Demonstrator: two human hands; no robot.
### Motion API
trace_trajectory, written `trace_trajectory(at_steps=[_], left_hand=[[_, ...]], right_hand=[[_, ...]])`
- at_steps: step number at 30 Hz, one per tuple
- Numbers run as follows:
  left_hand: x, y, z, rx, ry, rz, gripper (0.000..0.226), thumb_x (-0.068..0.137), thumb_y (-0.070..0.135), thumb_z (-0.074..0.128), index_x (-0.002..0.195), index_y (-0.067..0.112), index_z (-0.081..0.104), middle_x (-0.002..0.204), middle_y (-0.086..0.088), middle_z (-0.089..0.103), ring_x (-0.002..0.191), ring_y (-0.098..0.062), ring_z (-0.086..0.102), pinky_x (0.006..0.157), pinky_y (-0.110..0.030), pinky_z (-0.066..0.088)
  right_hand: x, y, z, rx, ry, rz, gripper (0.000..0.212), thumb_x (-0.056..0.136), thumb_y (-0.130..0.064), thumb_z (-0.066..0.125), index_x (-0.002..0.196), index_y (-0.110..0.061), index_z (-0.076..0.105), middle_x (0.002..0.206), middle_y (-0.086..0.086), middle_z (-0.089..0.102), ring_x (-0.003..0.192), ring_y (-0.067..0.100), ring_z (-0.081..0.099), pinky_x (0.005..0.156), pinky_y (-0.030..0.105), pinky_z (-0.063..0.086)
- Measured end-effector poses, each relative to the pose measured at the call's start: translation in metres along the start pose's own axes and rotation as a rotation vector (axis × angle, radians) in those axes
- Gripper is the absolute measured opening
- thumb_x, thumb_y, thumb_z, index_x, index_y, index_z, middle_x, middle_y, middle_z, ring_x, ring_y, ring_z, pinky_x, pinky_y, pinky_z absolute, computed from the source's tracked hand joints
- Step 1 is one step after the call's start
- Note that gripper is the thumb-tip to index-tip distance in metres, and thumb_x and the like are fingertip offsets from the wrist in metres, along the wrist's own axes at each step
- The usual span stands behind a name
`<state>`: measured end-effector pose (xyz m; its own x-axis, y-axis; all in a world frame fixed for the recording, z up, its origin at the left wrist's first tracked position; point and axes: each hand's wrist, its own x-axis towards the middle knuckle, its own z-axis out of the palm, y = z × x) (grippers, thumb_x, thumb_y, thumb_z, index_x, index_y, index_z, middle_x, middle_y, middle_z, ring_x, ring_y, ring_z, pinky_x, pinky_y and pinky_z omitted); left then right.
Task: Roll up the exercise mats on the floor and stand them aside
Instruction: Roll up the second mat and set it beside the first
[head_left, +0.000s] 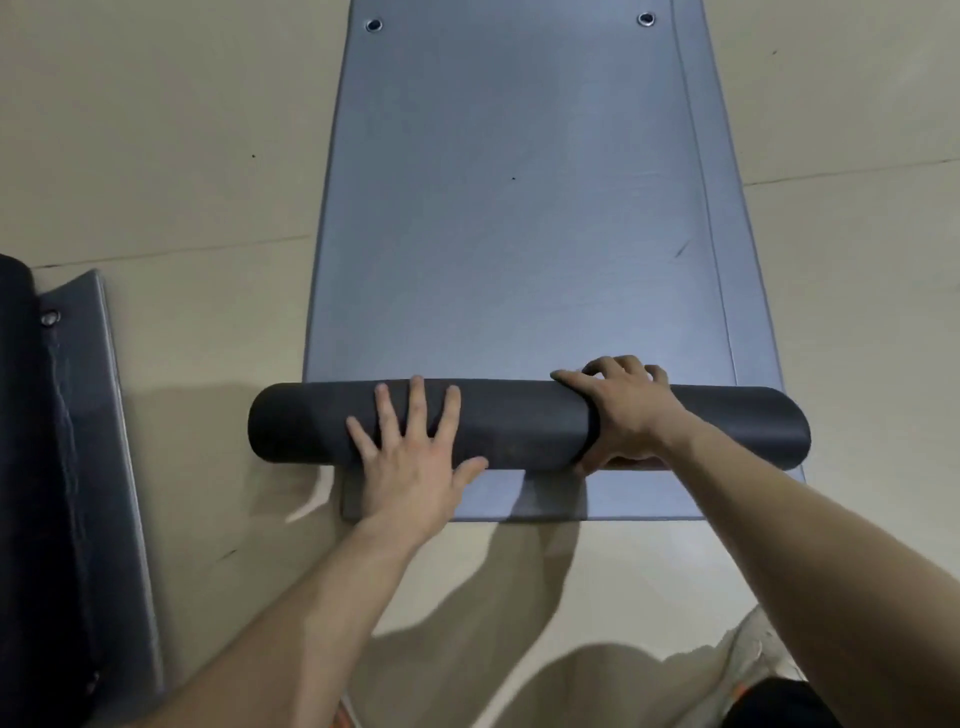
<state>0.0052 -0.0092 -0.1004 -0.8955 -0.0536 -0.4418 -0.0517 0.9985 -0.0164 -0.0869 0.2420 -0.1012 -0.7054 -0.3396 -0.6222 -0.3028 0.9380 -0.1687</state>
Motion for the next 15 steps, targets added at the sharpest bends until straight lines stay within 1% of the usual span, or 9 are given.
trace_trajectory(at_steps=[2, 4, 5, 6, 8, 9, 11, 13, 15], left_hand=[[0.006, 0.008, 0.013, 0.021, -0.028, -0.018, 0.116, 0.078, 0.090, 0.041, 0.161, 0.030, -0.015, 0.170, -0.011, -0.018, 0.152, -0.049, -0.017, 0.114, -0.075, -0.001], [0.033, 0.002, 0.013, 0.006, -0.018, 0.005, 0.126, 0.070, 0.094, 0.048, 0.161, 0.032, -0.013, 0.171, -0.009, -0.014, 0.152, -0.047, -0.017, 0.115, -0.074, -0.004], [0.050, -0.004, 0.008, -0.022, -0.013, 0.038, 0.125, 0.069, 0.094, 0.050, 0.161, 0.034, -0.009, 0.171, -0.006, -0.009, 0.153, -0.045, -0.016, 0.116, -0.073, -0.005], [0.067, -0.010, -0.001, -0.069, -0.028, 0.070, 0.123, 0.069, 0.093, 0.051, 0.162, 0.035, -0.005, 0.172, -0.004, -0.004, 0.154, -0.042, -0.013, 0.117, -0.071, -0.006], [0.088, -0.017, -0.018, -0.146, -0.055, 0.126, 0.116, 0.073, 0.091, 0.050, 0.163, 0.035, 0.001, 0.172, 0.000, 0.000, 0.156, -0.037, -0.008, 0.121, -0.066, -0.005], [0.094, -0.017, -0.021, -0.156, -0.015, 0.146, 0.112, 0.077, 0.089, 0.047, 0.163, 0.032, 0.003, 0.172, 0.000, 0.003, 0.157, -0.035, -0.004, 0.123, -0.064, -0.003], [0.096, -0.019, -0.020, -0.068, 0.105, 0.160, 0.114, 0.077, 0.090, 0.045, 0.163, 0.030, 0.002, 0.172, -0.003, 0.007, 0.157, -0.037, 0.001, 0.124, -0.062, 0.000], [0.097, -0.023, -0.013, 0.145, 0.179, 0.182, 0.127, 0.068, 0.092, 0.055, 0.161, 0.030, -0.004, 0.170, -0.008, 0.008, 0.154, -0.041, 0.009, 0.122, -0.062, 0.006], [0.108, -0.028, -0.013, 0.218, 0.220, 0.211, 0.123, 0.067, 0.080, 0.070, 0.159, 0.032, 0.004, 0.164, -0.008, 0.022, 0.147, -0.039, 0.026, 0.120, -0.059, 0.021]], right_hand=[[-0.002, -0.002, -0.003, -0.022, 0.074, 0.034, 0.123, 0.055, -0.071, 0.084, 0.157, -0.048, 0.019, 0.154, 0.002, 0.036, 0.144, 0.030, 0.031, 0.119, 0.058, 0.018], [-0.016, 0.000, 0.012, -0.006, 0.302, 0.090, 0.120, 0.062, -0.066, 0.086, 0.160, -0.035, 0.024, 0.157, 0.010, 0.037, 0.145, 0.035, 0.034, 0.121, 0.058, 0.022], [-0.024, 0.001, 0.027, -0.045, 0.420, 0.083, 0.121, 0.061, -0.062, 0.088, 0.160, -0.027, 0.029, 0.156, 0.016, 0.039, 0.143, 0.039, 0.037, 0.119, 0.060, 0.024], [-0.027, 0.004, 0.041, -0.126, 0.472, 0.071, 0.126, 0.057, -0.057, 0.092, 0.160, -0.020, 0.030, 0.157, 0.021, 0.037, 0.144, 0.043, 0.035, 0.119, 0.063, 0.021], [-0.014, 0.010, 0.052, -0.276, 0.425, 0.085, 0.140, 0.046, -0.049, 0.096, 0.161, -0.015, 0.023, 0.160, 0.025, 0.029, 0.148, 0.046, 0.026, 0.117, 0.065, 0.006], [-0.001, 0.014, 0.045, -0.288, 0.418, 0.099, 0.143, 0.045, -0.048, 0.097, 0.161, -0.017, 0.020, 0.160, 0.024, 0.028, 0.148, 0.045, 0.025, 0.116, 0.065, 0.005], [0.030, 0.022, 0.019, -0.242, 0.399, 0.100, 0.137, 0.047, -0.058, 0.093, 0.158, -0.025, 0.019, 0.155, 0.016, 0.037, 0.144, 0.039, 0.034, 0.115, 0.064, 0.018], [0.051, 0.030, -0.011, -0.179, 0.328, 0.063, 0.131, 0.043, -0.077, 0.081, 0.152, -0.031, 0.023, 0.144, 0.007, 0.048, 0.134, 0.034, 0.045, 0.112, 0.060, 0.028], [0.060, 0.035, -0.025, -0.144, 0.274, 0.054, 0.127, 0.039, -0.083, 0.074, 0.147, -0.036, 0.028, 0.135, 0.003, 0.053, 0.127, 0.032, 0.050, 0.109, 0.056, 0.032]])
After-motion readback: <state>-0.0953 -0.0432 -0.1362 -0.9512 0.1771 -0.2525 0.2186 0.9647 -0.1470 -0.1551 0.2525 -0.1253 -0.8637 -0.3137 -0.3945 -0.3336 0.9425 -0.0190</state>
